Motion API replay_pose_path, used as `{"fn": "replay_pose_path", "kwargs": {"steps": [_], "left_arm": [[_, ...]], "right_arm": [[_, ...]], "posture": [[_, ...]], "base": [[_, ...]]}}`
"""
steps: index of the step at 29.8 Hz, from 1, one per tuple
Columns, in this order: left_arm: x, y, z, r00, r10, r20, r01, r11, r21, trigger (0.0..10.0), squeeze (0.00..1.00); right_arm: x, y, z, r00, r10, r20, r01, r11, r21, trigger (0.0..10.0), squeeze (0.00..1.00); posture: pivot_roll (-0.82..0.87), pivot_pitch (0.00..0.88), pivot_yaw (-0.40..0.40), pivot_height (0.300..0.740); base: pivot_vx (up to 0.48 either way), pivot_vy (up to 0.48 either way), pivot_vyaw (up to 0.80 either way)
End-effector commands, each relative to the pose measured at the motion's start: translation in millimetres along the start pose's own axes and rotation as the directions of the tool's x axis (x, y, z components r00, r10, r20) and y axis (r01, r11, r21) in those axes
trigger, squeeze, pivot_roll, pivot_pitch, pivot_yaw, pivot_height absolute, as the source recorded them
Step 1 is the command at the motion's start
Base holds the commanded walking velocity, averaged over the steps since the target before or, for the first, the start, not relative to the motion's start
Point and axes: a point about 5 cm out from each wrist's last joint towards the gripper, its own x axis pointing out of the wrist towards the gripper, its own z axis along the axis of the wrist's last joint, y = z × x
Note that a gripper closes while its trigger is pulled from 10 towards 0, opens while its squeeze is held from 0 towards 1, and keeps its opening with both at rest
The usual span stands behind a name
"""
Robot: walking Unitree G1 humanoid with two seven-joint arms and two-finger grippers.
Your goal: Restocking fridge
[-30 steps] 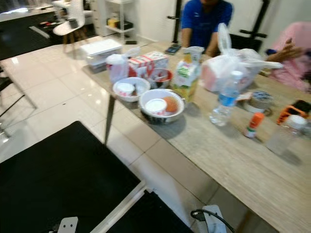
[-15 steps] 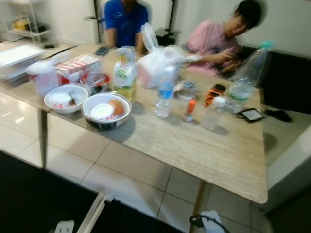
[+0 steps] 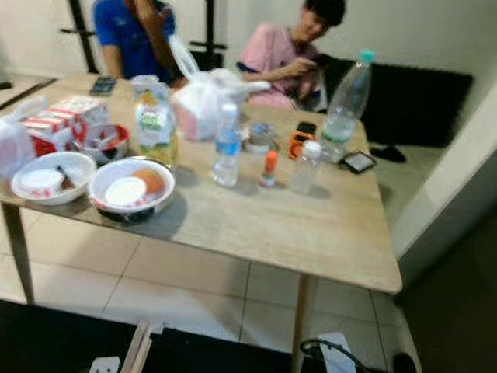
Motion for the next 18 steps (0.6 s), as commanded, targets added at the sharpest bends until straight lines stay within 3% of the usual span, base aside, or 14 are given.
{"fn": "replay_pose_path", "kwargs": {"steps": [1,18], "left_arm": [[0.5,-1.3,2.3,1.000,-0.007,0.005,0.006,1.000,0.017,10.0,0.00],[0.5,-2.5,1.8,1.000,-0.013,0.003,0.013,1.000,0.025,10.0,0.00]], "right_arm": [[-0.7,-2.0,-4.7,1.000,-0.004,-0.009,0.005,1.000,0.018,10.0,0.00],[-0.5,-0.1,-6.3,1.000,0.004,-0.013,-0.004,1.000,0.020,10.0,0.00]], "posture": [[0.00,0.000,-0.001,0.740],[0.00,0.000,0.001,0.740]], "base": [[0.000,0.000,-0.79],[0.000,0.000,-0.78]]}}
